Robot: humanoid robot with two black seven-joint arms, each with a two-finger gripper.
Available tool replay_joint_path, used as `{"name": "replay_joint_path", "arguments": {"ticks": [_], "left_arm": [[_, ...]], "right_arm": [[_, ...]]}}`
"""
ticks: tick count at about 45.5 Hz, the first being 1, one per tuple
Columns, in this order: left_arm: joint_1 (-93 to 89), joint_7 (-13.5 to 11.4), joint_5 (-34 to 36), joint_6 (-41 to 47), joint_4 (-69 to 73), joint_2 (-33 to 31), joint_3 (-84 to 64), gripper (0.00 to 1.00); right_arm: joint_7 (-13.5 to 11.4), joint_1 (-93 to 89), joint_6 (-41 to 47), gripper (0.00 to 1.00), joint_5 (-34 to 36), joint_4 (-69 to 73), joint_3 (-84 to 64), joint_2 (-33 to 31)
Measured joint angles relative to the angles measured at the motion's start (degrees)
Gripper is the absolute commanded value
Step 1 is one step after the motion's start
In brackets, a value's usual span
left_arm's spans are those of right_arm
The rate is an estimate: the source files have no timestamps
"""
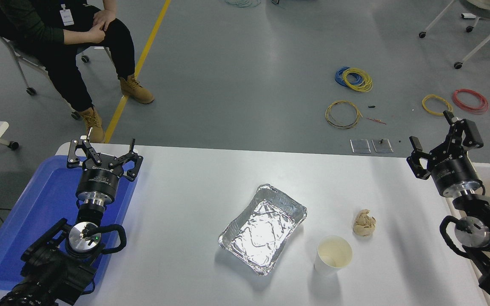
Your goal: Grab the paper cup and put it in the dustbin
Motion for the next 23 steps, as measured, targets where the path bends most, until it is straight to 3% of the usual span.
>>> {"name": "replay_joint_path", "arguments": {"ticks": [23], "left_arm": [[0.00,0.01,0.00,0.00,0.00,-0.02,0.00,1.00]], "right_arm": [[0.10,0.49,-0.11,1.00,0.00,-1.39,-2.26,0.57]]}}
